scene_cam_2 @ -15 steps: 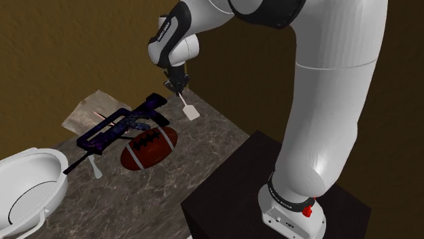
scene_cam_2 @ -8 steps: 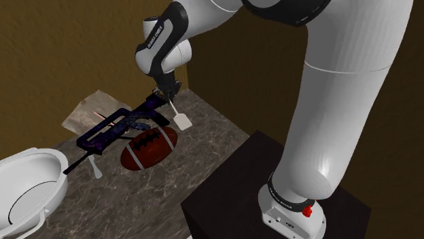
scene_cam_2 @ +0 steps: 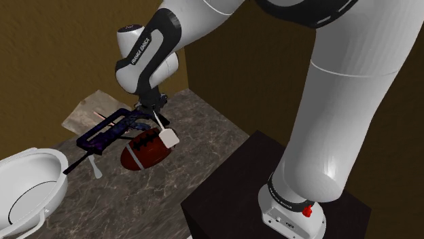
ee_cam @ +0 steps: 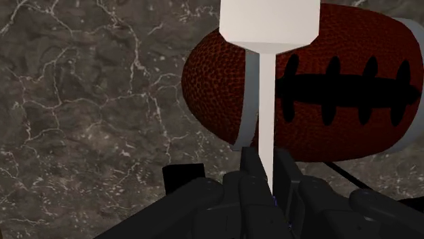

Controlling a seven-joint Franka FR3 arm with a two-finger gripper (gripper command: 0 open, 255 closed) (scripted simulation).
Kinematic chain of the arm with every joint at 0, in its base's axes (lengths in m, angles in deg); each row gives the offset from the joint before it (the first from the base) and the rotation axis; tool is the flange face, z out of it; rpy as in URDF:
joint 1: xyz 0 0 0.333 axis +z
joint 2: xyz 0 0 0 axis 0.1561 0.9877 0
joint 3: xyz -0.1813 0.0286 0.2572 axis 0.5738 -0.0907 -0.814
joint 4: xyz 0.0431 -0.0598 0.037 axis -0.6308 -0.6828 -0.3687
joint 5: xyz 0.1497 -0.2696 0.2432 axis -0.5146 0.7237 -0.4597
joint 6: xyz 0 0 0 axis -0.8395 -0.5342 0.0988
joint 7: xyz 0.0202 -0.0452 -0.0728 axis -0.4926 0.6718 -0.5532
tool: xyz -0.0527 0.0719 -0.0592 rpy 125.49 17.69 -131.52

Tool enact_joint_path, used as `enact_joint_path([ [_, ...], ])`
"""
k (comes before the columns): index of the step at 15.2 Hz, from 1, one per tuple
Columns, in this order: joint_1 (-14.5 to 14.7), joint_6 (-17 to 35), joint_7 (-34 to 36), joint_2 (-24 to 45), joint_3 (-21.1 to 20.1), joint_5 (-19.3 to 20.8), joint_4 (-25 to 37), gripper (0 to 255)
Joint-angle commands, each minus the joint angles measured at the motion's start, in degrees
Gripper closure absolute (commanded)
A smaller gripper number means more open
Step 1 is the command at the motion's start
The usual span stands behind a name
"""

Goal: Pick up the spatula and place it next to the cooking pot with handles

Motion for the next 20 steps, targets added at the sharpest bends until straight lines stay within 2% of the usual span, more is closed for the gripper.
enact_joint_path([
  [1,1.8,0.0,3.3,-0.5,-1.1,0.5,-0.5,255],
  [10,9.4,-0.9,17.2,0.3,-5.8,2.7,0.7,255],
  [20,18.2,-4.1,31.9,5.7,-10.1,5.8,8.3,255],
])
